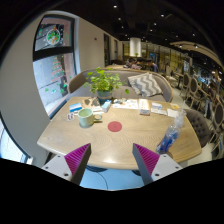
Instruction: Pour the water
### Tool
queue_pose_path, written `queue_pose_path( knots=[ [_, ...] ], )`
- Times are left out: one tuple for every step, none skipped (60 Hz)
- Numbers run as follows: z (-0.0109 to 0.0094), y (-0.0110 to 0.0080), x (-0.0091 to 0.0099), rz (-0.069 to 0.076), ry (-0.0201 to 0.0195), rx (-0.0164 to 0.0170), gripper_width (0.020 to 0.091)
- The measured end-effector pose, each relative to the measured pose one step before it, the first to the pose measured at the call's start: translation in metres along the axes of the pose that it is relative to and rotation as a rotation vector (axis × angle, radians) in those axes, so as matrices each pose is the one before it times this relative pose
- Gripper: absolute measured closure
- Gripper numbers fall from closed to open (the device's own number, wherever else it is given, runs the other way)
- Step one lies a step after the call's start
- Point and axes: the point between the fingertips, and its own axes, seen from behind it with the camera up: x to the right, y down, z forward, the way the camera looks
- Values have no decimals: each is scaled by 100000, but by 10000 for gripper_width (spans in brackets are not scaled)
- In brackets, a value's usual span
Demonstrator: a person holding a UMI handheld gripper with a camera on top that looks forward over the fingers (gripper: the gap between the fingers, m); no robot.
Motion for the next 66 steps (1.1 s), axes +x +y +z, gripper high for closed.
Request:
queue_pose_path(
  knots=[
    [475,442,1146,-289,693,-338,250],
    [222,550,1241,-228,710,-315,250],
    [219,418,1103,-150,685,-180,251],
    [246,406,1087,-105,638,-72,249],
    [250,353,999,-1,628,-18,251],
    [221,409,1120,52,712,-205,251],
    [289,503,1138,148,734,-366,250],
    [296,455,1035,257,704,-459,250],
    [244,399,1027,398,638,-377,249],
    [213,395,1055,458,486,-246,248],
    [272,391,1041,509,401,-43,247],
    [376,697,1433,579,352,200,247],
    [363,299,1046,714,428,91,245],
    [348,284,1043,675,435,24,244],
    [366,254,1065,632,509,41,245],
    [407,246,1036,593,421,88,250],
    [433,272,1030,613,469,54,250],
    [439,138,1002,652,614,130,250],
    [425,55,996,481,590,403,250],
    [607,1007,1881,235,350,905,250],
    [627,1066,2583,45,67,845,251],
    [372,242,1078,237,234,520,250],
    [449,128,880,188,168,548,249],
    [355,-74,756,103,104,934,248],
    [471,-259,529,-12,177,1469,250],
    [498,-275,558,2,219,1526,250],
    [489,-297,343,121,390,1306,251],
    [523,-207,477,150,388,1028,253],
    [674,-292,102,225,261,804,254],
    [528,-194,254,307,-17,736,257],
    [567,-231,161,385,-200,760,256],
    [514,-261,182,411,-131,859,259],
    [583,-331,115,410,29,882,263],
    [567,-280,119,376,172,721,270],
    [570,-224,46,351,-25,474,279],
    [611,-190,-53,333,-171,333,295],
    [522,-193,-86,271,-244,395,309],
    [504,-201,-40,107,-92,558,329],
    [492,-147,32,-86,65,526,357],
    [473,-98,16,-185,160,273,391],
    [465,-42,15,-231,282,73,432],
    [409,-17,62,-383,383,66,474],
    [366,-26,131,-569,555,106,518],
    [309,-97,-43,-621,-35,360,549],
    [260,-25,16,-517,216,133,560],
    [107,-115,64,-465,348,472,561],
    [137,-189,-28,-283,176,612,561],
    [2,-74,-72,-135,156,94,574],
    [68,35,23,-89,-117,21,583],
    [24,-17,-38,117,-157,50,589],
    [37,-65,-14,269,-100,243,600],
    [6,-4,-6,217,-23,-85,610],
    [-15,-4,8,216,85,16,619],
    [554,-204,163,53,155,288,635],
    [-198,178,-5,71,385,131,643],
    [-82,17,18,-40,392,159,663],
    [-57,23,39,-208,491,15,678],
    [-41,12,37,-304,557,32,699],
    [-20,29,50,-254,580,-102,708],
    [-39,10,21,-112,543,-185,711],
    [-51,-32,-50,-190,192,-139,744],
    [-21,-5,15,-40,401,-283,746],
    [-51,-20,91,-184,893,-221,746],
    [-19,-9,51,-285,764,-218,746],
    [-11,-24,19,-538,640,-212,746],
    [24,-85,-71,-513,472,-179,746]
  ],
)
